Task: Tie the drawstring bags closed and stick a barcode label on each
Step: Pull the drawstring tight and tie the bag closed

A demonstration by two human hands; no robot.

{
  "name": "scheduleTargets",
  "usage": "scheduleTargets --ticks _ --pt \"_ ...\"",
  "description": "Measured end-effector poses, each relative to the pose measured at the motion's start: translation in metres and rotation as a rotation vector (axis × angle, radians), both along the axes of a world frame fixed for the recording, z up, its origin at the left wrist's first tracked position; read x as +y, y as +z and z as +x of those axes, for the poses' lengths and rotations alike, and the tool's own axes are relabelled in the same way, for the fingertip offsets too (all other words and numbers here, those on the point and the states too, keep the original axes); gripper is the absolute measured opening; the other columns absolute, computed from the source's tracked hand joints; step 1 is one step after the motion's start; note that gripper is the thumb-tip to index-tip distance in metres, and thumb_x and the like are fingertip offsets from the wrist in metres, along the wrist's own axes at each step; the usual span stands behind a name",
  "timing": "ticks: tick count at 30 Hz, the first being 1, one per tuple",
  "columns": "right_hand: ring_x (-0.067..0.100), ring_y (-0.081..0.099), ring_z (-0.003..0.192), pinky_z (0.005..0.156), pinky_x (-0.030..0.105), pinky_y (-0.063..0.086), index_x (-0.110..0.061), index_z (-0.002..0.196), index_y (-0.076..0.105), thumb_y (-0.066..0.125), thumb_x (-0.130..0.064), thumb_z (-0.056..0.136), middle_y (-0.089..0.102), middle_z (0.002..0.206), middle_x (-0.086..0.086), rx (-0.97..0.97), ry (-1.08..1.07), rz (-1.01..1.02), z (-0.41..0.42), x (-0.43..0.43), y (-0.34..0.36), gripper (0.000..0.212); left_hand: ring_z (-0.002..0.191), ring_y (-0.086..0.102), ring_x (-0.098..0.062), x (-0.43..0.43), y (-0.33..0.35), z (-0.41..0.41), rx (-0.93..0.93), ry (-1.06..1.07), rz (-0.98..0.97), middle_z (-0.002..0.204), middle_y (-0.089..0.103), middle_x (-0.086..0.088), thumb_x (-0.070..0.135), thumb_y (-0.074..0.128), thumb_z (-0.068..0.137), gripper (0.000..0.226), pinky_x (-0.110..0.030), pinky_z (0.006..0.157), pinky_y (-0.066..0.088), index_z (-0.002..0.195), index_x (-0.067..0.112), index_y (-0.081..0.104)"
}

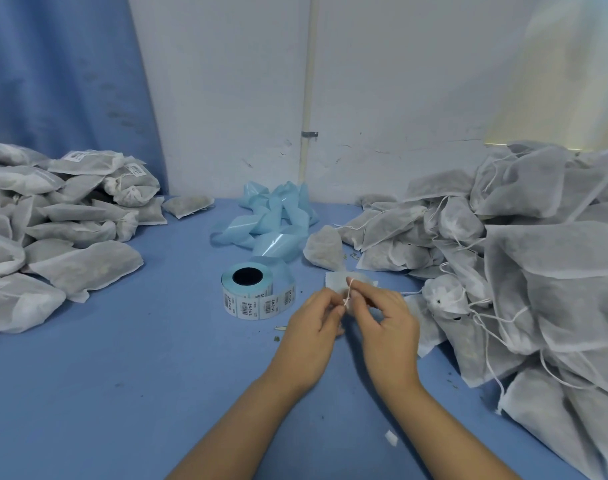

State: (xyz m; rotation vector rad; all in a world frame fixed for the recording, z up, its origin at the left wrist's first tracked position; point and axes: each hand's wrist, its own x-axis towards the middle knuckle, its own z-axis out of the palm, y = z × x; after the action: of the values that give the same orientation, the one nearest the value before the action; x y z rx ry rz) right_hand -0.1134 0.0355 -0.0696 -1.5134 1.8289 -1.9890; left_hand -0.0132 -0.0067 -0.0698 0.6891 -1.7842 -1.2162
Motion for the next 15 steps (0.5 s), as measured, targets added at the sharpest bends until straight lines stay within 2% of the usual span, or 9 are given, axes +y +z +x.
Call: scheduleTargets --ticks 4,8,11,13,15 --pt "0.006 0.064 0.097 0.084 0.018 0.047 -0.039 0.085 0.072 0.071 -0.012 0.083 0.072 0.088 -0.016 -0.248 0.072 0.066 -0.0040 -0.0042 -0.0027 0.027 0.080 0.063 0.002 0.0024 -0.0036 0.0005 -0.017 0.056 0.039 0.081 0.059 0.010 0.014 0.041 0.100 0.022 -0.021 0.067 0.056 0.082 0.023 0.050" --pt "0.000 0.069 0.086 0.071 0.009 0.048 -0.030 0.079 0.075 0.073 -0.008 0.081 0.075 0.085 -0.014 -0.411 0.177 0.099 -0.0068 -0.0058 0.0011 0.022 0.067 0.070 -0.013 0.0007 -0.0006 0.0005 0.045 0.135 0.128 0.090 0.061 0.003 0.019 0.037 0.102 0.018 -0.023 0.058 0.055 0.087 0.024 0.046" --pt "0.001 0.068 0.085 0.072 0.010 0.048 -0.035 0.073 0.075 0.074 -0.011 0.081 0.074 0.083 -0.015 -0.329 0.228 0.144 -0.0046 -0.0052 0.0028 0.025 0.057 0.067 -0.017 0.0004 0.0014 0.0027 0.048 0.212 0.125 0.092 0.060 0.005 0.023 0.035 0.103 0.016 -0.024 0.051 0.051 0.090 0.026 0.044" --pt "0.006 0.067 0.089 0.077 0.013 0.047 -0.039 0.066 0.074 0.075 -0.014 0.079 0.074 0.079 -0.015 -0.185 0.208 0.184 -0.0037 -0.0059 0.0015 0.028 0.053 0.064 -0.015 -0.0008 0.0017 0.0039 0.059 0.268 0.114 0.087 0.061 0.005 0.023 0.035 0.102 0.017 -0.024 0.048 0.047 0.089 0.027 0.043" --pt "0.011 0.063 0.092 0.082 0.021 0.046 -0.034 0.067 0.075 0.077 -0.020 0.078 0.072 0.077 -0.013 -0.029 0.111 0.227 -0.0040 -0.0074 -0.0002 0.018 0.052 0.060 -0.010 -0.0025 0.0016 0.0047 0.067 0.315 0.094 0.076 0.064 0.001 0.022 0.038 0.102 0.014 -0.024 0.049 0.046 0.092 0.027 0.047"
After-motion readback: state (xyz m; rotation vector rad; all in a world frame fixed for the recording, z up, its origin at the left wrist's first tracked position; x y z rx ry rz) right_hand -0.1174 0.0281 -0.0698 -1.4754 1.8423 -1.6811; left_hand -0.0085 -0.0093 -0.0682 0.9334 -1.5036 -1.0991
